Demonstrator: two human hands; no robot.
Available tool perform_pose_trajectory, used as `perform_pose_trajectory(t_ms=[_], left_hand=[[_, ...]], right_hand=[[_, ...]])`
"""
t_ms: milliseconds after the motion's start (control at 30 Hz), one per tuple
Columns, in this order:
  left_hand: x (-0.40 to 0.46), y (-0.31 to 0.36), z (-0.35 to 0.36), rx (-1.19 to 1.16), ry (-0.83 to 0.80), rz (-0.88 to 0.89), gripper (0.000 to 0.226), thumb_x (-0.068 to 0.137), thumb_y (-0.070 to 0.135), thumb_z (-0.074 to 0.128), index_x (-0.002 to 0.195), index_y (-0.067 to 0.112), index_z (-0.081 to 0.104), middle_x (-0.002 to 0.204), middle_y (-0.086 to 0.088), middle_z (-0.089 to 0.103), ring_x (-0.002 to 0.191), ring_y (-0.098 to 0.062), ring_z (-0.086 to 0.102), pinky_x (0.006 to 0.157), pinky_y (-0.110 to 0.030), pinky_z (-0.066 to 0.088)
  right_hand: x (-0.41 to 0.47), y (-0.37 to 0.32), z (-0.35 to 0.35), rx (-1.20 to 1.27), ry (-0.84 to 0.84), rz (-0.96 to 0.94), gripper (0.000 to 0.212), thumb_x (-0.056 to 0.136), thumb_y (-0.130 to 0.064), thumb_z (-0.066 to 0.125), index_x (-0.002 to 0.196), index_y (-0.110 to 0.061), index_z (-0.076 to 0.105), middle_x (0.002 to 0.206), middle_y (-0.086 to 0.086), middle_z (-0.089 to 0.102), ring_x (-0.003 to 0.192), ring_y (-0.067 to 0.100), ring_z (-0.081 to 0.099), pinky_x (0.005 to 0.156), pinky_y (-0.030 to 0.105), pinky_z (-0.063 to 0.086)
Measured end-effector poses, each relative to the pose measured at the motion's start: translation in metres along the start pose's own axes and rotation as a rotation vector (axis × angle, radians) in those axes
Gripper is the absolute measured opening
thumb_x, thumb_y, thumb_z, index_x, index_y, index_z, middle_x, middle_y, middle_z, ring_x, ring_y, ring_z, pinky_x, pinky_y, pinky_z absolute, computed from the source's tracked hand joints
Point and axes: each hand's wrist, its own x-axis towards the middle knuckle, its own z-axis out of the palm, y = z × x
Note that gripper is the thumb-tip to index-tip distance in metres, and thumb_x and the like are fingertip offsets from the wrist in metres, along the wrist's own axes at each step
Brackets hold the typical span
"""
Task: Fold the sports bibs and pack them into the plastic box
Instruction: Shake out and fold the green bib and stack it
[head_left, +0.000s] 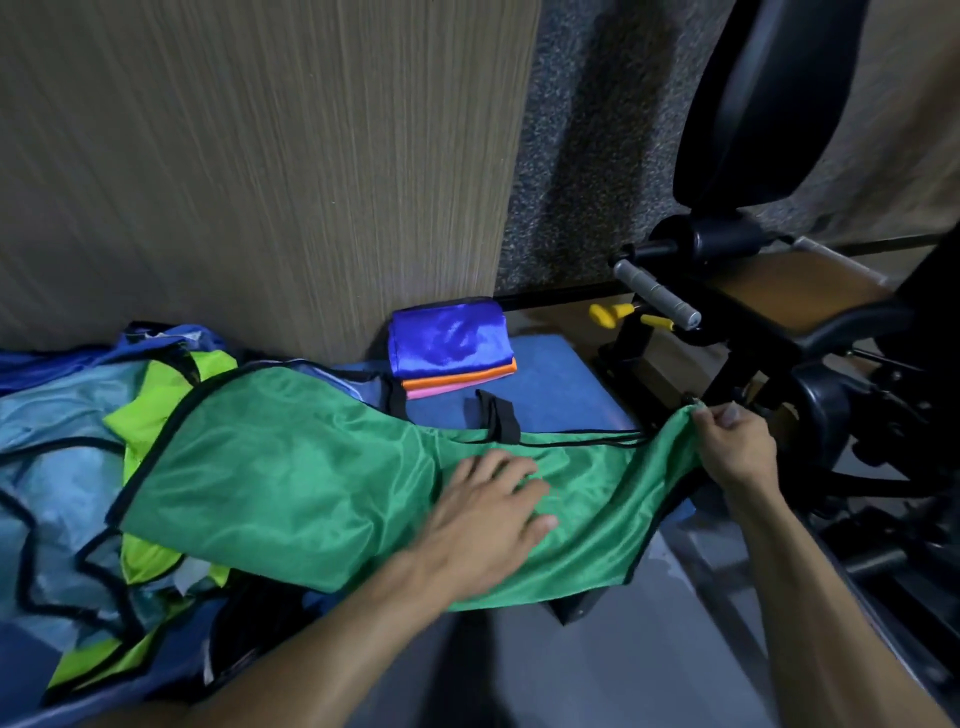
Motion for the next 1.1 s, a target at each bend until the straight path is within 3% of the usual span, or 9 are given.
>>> perform_pose_trajectory(t_ms=[67, 167, 233, 333, 467, 600, 667, 867, 1100], left_hand=[[0.003, -0.007, -0.003, 0.052, 0.026, -0.031, 0.058, 0.102, 0.057, 0.025, 0.142, 0.026, 0.052, 0.156, 0.003, 0.04, 0.143, -0.025, 0.031, 0.116, -0.046, 0.03], [0.009, -0.019, 0.0, 0.056, -0.138, -0.089, 0.061, 0.105, 0.061, 0.02, 0.16, 0.036, 0.022, 0.171, 0.004, 0.004, 0.156, -0.025, 0.004, 0.126, -0.048, 0.005], [0.011, -0.025, 0.005, 0.05, -0.217, -0.121, 0.067, 0.102, 0.067, 0.013, 0.161, 0.04, 0.001, 0.169, 0.006, -0.015, 0.157, -0.021, -0.012, 0.126, -0.048, -0.006], [0.018, -0.029, 0.01, 0.043, -0.213, -0.157, 0.07, 0.099, 0.071, 0.01, 0.161, 0.04, -0.006, 0.167, 0.007, -0.022, 0.155, -0.023, -0.021, 0.125, -0.051, -0.011], [0.028, -0.029, 0.01, 0.006, -0.208, -0.204, 0.067, 0.101, 0.069, 0.013, 0.161, 0.042, 0.001, 0.169, 0.009, -0.013, 0.156, -0.023, -0.013, 0.125, -0.049, -0.009], [0.044, -0.033, 0.001, 0.056, 0.067, -0.169, 0.044, 0.104, 0.051, 0.041, 0.144, 0.037, 0.048, 0.155, 0.004, 0.037, 0.14, -0.025, 0.032, 0.113, -0.04, 0.026], [0.057, -0.03, -0.001, 0.081, 0.155, -0.11, 0.034, 0.099, 0.045, 0.056, 0.131, 0.033, 0.06, 0.144, 0.006, 0.043, 0.132, -0.024, 0.037, 0.104, -0.038, 0.031], [0.091, -0.02, 0.005, -0.016, 0.06, -0.129, 0.029, 0.096, 0.051, 0.061, 0.119, 0.032, 0.061, 0.146, 0.009, 0.039, 0.134, -0.019, 0.028, 0.107, -0.038, 0.023], [0.111, -0.022, -0.003, -0.217, -0.092, -0.241, 0.013, 0.099, 0.042, 0.061, 0.095, 0.03, 0.056, 0.134, 0.013, 0.042, 0.13, -0.013, 0.028, 0.103, -0.037, 0.023]], right_hand=[[0.002, 0.004, -0.005, 0.021, 0.021, 0.005, 0.026, 0.098, -0.033, 0.057, 0.084, -0.013, 0.066, 0.094, 0.019, 0.069, 0.096, 0.04, 0.063, 0.085, 0.045, 0.051], [0.003, 0.007, -0.01, 0.051, 0.022, 0.051, 0.028, 0.1, -0.029, 0.052, 0.085, -0.008, 0.061, 0.092, 0.019, 0.065, 0.094, 0.042, 0.061, 0.08, 0.043, 0.048], [0.002, 0.009, -0.012, 0.059, 0.023, 0.102, 0.028, 0.1, -0.027, 0.048, 0.096, -0.003, 0.063, 0.099, 0.021, 0.065, 0.098, 0.043, 0.061, 0.083, 0.043, 0.048], [-0.001, 0.016, -0.016, 0.045, 0.023, 0.153, 0.032, 0.102, -0.027, 0.045, 0.109, -0.001, 0.063, 0.104, 0.023, 0.061, 0.103, 0.044, 0.059, 0.088, 0.043, 0.046], [-0.001, 0.023, -0.017, 0.106, 0.004, 0.189, 0.024, 0.101, -0.023, 0.047, 0.101, -0.004, 0.063, 0.101, 0.019, 0.062, 0.1, 0.039, 0.059, 0.089, 0.044, 0.047], [-0.001, 0.028, -0.011, 0.168, -0.017, 0.202, 0.024, 0.097, -0.024, 0.049, 0.088, -0.008, 0.063, 0.093, 0.019, 0.068, 0.085, 0.037, 0.061, 0.077, 0.045, 0.05], [-0.003, 0.024, -0.009, 0.173, -0.019, 0.182, 0.023, 0.099, -0.024, 0.05, 0.092, -0.007, 0.064, 0.089, 0.015, 0.066, 0.083, 0.033, 0.06, 0.074, 0.04, 0.046], [-0.003, 0.02, -0.007, 0.167, -0.006, 0.125, 0.02, 0.1, -0.025, 0.05, 0.097, -0.009, 0.063, 0.088, 0.009, 0.063, 0.085, 0.03, 0.057, 0.075, 0.035, 0.04], [-0.001, 0.021, -0.008, 0.169, 0.015, 0.076, 0.022, 0.101, -0.025, 0.049, 0.094, -0.007, 0.061, 0.079, 0.001, 0.06, 0.07, 0.014, 0.053, 0.064, 0.035, 0.037]])
